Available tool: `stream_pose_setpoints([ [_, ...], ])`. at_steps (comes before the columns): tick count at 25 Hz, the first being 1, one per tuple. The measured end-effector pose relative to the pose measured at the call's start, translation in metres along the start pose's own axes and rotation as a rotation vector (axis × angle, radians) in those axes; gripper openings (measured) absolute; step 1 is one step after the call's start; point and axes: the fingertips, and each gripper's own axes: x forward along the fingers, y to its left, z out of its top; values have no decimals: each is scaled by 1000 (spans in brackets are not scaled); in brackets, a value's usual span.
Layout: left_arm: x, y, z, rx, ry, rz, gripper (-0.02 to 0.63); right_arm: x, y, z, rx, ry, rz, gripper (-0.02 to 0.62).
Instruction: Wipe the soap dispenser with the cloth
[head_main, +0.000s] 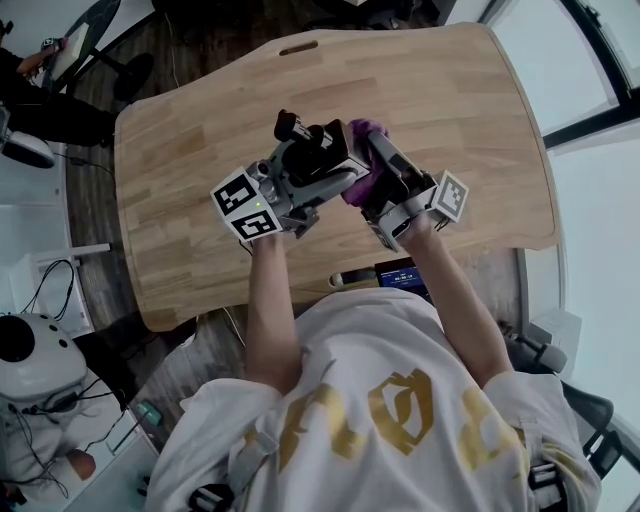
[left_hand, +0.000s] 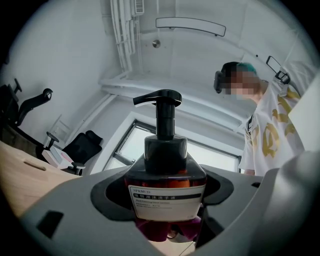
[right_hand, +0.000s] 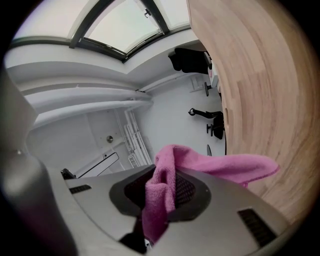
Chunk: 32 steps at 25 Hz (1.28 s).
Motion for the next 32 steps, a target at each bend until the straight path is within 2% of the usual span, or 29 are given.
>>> stream_pose_setpoints([
  [7,-1,1,2,-5,-35,6,347,0,-6,0,40,-7,-30,66],
  [13,-1,7,3,5,-53,39,347,-1,-18,-21,-2,101,-120,64],
  [17,-7,13,3,-9,-67,60,347,-4,-8,-26,29,97,-61,63],
  [21,-14,22,4,-39,-100,95,347,-3,-4,-34,65,135,-28,62],
  [28,-13,22,-3,-82,-109,85,347,-12,-3,-40,177,136,16,63],
  [32,-10,28,-2,-125,-147,88,347,-15,4,-40,187,124,68,63],
])
